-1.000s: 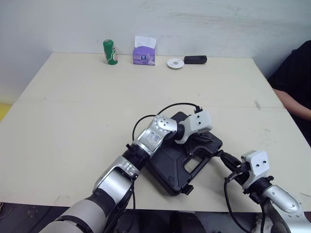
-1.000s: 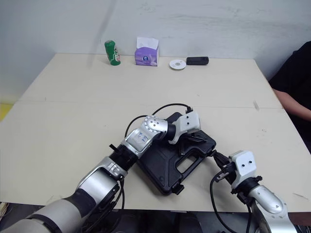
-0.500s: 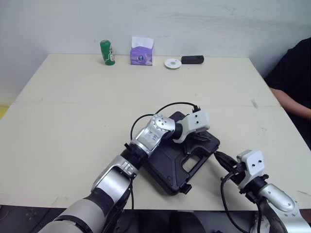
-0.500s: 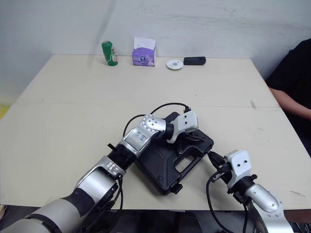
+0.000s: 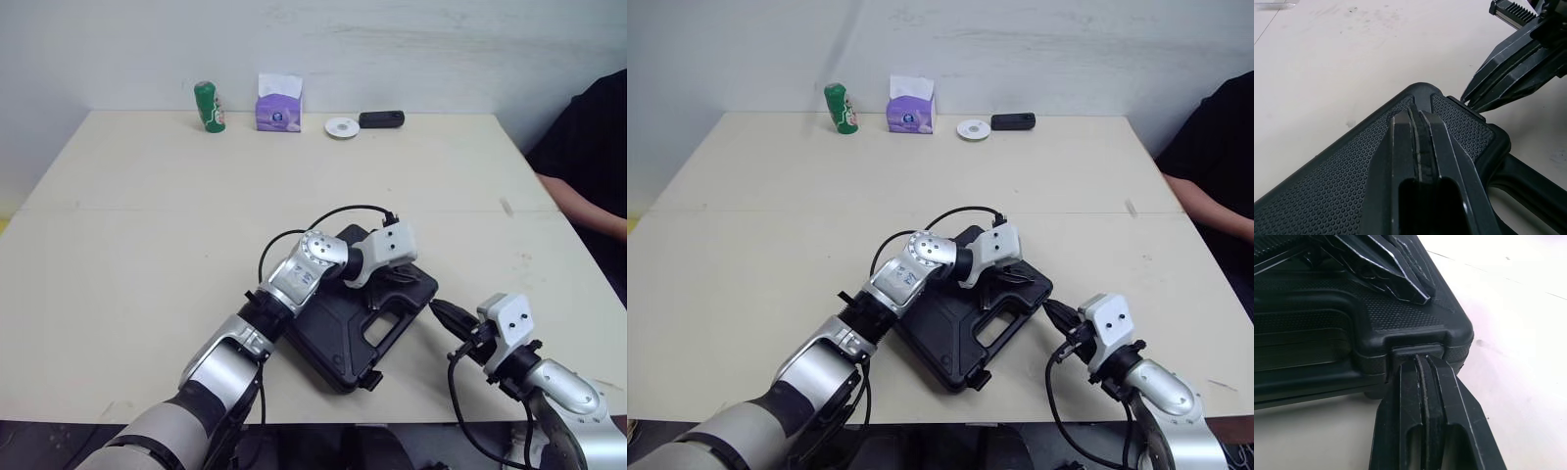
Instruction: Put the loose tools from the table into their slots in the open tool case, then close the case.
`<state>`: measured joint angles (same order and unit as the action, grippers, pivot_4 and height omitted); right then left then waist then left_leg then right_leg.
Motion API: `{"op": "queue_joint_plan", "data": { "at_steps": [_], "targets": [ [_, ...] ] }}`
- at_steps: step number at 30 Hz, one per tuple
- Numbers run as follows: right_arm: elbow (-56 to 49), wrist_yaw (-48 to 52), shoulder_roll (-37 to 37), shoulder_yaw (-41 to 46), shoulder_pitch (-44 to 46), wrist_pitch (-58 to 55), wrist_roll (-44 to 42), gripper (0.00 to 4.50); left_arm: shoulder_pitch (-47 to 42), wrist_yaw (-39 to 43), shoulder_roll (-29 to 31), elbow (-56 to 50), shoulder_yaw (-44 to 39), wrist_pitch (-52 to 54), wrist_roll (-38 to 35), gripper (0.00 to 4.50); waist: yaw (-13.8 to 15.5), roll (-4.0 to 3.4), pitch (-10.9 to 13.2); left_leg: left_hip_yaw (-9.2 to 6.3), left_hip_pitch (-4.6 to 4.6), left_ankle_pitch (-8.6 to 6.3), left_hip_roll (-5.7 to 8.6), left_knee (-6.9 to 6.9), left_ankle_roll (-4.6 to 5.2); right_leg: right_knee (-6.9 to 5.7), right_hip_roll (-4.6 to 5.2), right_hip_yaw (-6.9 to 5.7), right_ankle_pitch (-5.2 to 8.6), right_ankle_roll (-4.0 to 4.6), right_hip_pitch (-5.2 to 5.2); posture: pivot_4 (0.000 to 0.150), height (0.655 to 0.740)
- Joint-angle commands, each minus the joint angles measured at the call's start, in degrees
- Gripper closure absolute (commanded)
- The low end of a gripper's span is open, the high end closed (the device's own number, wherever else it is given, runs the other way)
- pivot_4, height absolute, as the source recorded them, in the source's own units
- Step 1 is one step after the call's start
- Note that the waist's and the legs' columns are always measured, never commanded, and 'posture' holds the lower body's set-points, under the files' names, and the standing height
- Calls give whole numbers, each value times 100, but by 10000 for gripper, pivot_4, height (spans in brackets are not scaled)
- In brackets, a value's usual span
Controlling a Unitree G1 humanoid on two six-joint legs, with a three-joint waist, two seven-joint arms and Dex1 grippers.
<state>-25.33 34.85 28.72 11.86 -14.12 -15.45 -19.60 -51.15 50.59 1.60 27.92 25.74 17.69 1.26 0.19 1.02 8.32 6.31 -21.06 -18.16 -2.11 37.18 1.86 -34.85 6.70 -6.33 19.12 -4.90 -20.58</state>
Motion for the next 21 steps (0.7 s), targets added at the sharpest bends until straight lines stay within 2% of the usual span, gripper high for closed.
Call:
{"op": "queue_joint_plan", "data": {
  "at_steps": [1, 6, 8, 11, 14, 21],
  "targets": [
    [-194, 72, 19, -20, 240, 153, -114, 44225, 571, 179, 128, 694, 704, 552, 534, 45000, -14, 0, 0, 0, 0, 0, 0, 0, 0, 0, 0, 0, 0, 0, 0, 1500, 7400],
    [-168, 118, 47, 135, -11, 171, -134, 44225, 495, 160, 140, 566, 444, 472, 350, 45000, -14, 0, 0, -2, -1, 0, 0, -3, -2, 6, 0, -1, 0, 0, 0, 1500, 7400],
    [-258, 140, 135, 259, -140, 154, -119, 44225, 511, 196, 100, 248, 157, 408, 52, 45000, -12, -1, 1, -3, -2, 0, 0, -6, -2, 10, 0, -2, 0, 0, 0, 1500, 7400],
    [-331, 208, 242, 543, -425, 223, -116, 44225, 520, 372, 103, -470, -203, 397, -381, 45000, 7, -54, 36, -2, -19, 0, 1, -14, -1, 23, 0, -4, -1, -2, -13, 1500, 7400],
    [-378, 351, 330, 769, -757, 357, -123, 44225, 541, 354, 70, -1098, -668, -40, -784, 45000, 57, -81, 64, 2, -50, 4, 2, -19, -14, 22, -5, -9, 0, -1, -47, 1500, 7400],
    [-390, 746, 502, 962, -1229, 648, -128, 44225, 628, 1204, 630, -2443, -1123, -182, -1676, 45000, 127, -82, 188, 19, -103, 63, 22, 0, -38, -25, -11, -2, -5, -10, -110, 1500, 7400]
  ]
}}
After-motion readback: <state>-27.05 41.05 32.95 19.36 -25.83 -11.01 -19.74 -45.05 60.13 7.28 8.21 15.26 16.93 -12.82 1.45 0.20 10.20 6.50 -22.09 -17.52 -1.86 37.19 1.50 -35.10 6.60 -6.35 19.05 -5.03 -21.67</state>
